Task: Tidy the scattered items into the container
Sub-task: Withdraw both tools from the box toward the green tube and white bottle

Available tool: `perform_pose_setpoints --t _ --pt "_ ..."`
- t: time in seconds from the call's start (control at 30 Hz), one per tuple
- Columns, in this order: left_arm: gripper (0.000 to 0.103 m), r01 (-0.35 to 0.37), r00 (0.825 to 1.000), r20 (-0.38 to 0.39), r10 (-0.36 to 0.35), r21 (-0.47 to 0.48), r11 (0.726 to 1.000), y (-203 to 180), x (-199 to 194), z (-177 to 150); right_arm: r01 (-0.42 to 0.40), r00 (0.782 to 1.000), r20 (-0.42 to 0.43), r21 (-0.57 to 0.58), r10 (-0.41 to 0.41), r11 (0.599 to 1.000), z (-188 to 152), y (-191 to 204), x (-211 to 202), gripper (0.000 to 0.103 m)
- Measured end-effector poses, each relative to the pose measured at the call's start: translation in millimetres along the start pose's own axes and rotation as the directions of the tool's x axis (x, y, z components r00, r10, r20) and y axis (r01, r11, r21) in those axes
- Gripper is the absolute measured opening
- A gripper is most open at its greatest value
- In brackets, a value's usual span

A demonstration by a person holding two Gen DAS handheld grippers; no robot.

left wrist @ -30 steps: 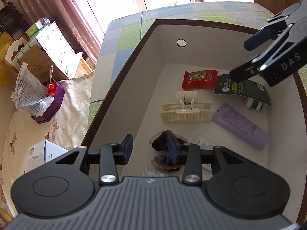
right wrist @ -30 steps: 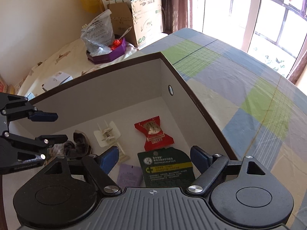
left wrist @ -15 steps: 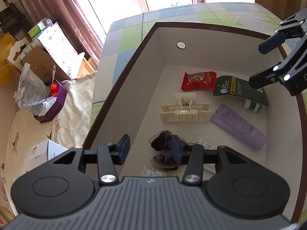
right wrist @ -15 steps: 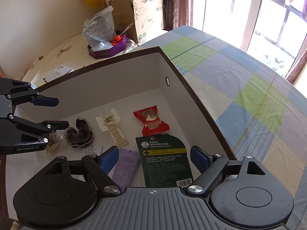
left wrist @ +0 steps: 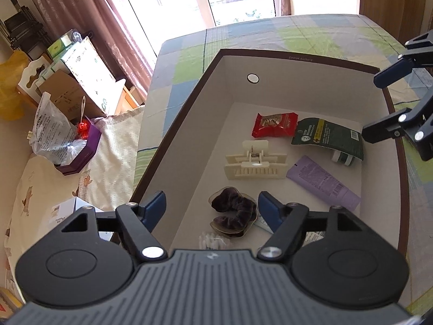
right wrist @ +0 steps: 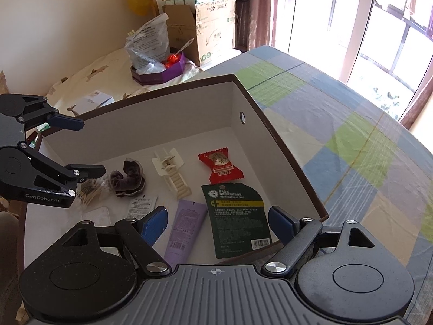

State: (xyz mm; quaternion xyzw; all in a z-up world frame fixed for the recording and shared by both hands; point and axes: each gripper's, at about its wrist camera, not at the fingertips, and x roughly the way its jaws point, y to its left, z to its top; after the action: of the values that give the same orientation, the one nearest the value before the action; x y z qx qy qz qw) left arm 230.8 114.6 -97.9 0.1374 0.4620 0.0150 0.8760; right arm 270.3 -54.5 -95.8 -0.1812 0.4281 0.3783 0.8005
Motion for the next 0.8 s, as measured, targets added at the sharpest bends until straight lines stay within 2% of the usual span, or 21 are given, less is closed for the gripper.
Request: perform_pose_setpoints --t 0.1,0.2,0.43,0.8 --pt "0.079 0.004 1.000 0.001 -0.004 -0.015 1.000 0.3 -8.8 -0.1 0.007 1.000 0.009 -0.008 -0.006 1.000 -3.3 5.1 -6.5 0.088" --pt "0.084 0.003 1.000 0.005 -0.003 -0.024 1.000 0.1 -18.6 -1.0 0.018 0.999 0.033 -0.007 -0.017 1.000 -6.8 9.7 -13.5 0.103" --pt "0.089 -0.001 1.000 0.015 0.002 -0.032 0.999 -1.4 -41.7 -4.3 0.033 0.996 0.077 0.014 -0.034 0.999 -10.9 18.0 -28.6 0.103" --pt "0.090 -0.008 1.000 0.015 0.009 -0.062 0.998 -0.4 -70.8 -14.4 0.045 0.992 0.115 0.052 -0.051 0.998 -24.3 31.7 -60.3 0.103"
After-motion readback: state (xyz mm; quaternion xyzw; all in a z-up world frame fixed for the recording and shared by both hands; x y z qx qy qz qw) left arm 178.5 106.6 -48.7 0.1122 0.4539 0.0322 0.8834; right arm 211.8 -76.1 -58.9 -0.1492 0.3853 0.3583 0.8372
